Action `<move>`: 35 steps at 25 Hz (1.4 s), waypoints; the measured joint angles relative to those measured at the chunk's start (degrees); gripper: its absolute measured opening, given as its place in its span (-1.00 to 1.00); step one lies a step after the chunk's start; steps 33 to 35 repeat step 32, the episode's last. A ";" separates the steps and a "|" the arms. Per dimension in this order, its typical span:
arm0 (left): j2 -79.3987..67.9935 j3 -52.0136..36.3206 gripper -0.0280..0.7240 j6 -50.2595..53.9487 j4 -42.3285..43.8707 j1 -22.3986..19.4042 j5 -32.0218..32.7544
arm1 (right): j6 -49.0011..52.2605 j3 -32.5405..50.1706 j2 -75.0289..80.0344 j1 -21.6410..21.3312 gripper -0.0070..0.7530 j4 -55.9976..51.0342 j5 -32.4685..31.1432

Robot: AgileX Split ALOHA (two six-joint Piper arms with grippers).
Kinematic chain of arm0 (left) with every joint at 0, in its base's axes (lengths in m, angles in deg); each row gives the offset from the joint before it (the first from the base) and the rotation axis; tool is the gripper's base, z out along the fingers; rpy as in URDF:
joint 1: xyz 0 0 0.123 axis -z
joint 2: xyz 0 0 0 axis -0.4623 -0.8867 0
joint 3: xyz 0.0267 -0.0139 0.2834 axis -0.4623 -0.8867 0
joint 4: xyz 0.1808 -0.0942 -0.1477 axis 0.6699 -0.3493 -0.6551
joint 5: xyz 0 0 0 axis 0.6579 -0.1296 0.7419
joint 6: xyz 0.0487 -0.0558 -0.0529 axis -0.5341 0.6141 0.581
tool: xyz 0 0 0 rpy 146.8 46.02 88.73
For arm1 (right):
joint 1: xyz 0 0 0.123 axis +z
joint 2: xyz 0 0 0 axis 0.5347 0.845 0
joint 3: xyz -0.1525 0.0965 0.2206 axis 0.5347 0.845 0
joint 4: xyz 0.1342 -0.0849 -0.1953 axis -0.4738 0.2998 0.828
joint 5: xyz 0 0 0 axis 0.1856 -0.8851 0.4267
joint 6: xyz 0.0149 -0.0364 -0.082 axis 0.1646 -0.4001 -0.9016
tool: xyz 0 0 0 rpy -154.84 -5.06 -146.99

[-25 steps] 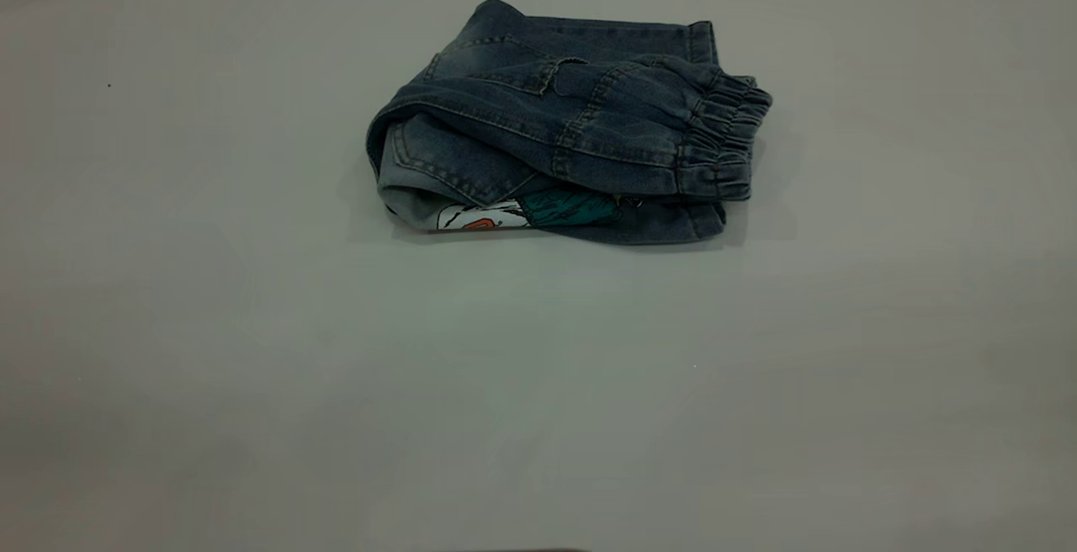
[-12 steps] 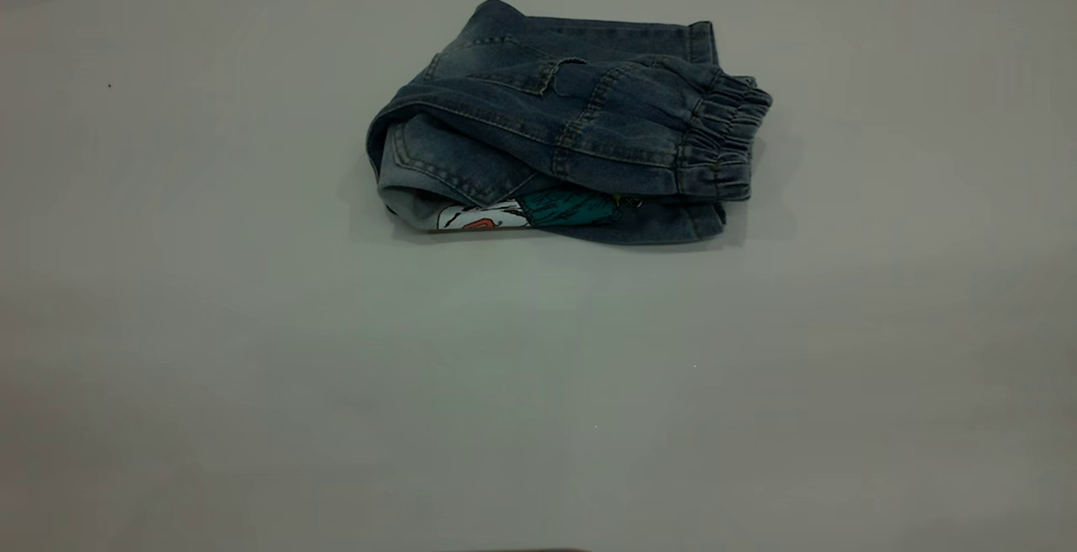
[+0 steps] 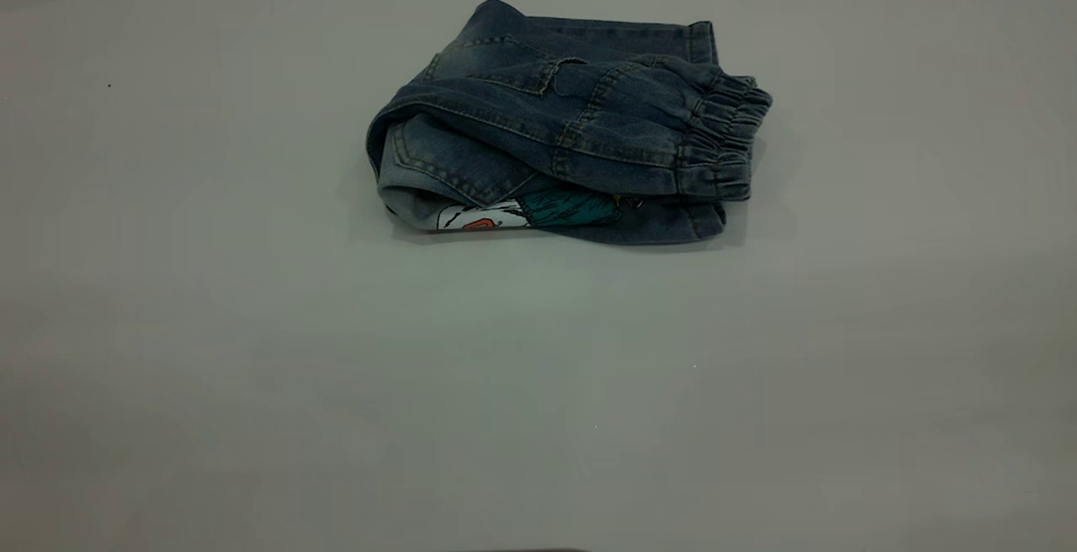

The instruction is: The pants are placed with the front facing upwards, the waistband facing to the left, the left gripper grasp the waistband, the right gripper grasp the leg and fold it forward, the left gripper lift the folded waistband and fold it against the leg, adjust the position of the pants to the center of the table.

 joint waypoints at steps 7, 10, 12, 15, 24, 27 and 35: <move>0.00 0.00 0.59 0.00 0.00 0.00 0.00 | 3.19 0.00 0.00 0.00 0.22 2.86 0.24; 0.00 0.00 0.59 -0.11 0.00 0.00 0.00 | 9.43 0.06 0.00 0.00 0.22 7.38 0.58; 0.00 0.00 0.59 -0.11 0.00 0.00 0.01 | 12.12 0.06 0.00 0.00 0.22 9.17 0.64; 0.00 0.00 0.59 -0.11 0.00 0.00 0.01 | 13.40 0.06 0.00 0.00 0.22 9.55 0.75; 0.00 0.00 0.59 -0.11 0.00 0.00 0.01 | 13.61 0.06 0.00 0.00 0.22 9.54 0.79; 0.00 0.00 0.59 -0.11 0.00 0.00 0.01 | 13.61 0.06 0.00 0.00 0.22 9.54 0.79; 0.00 0.00 0.59 -0.11 0.00 0.00 0.01 | 13.61 0.06 0.00 0.00 0.22 9.54 0.79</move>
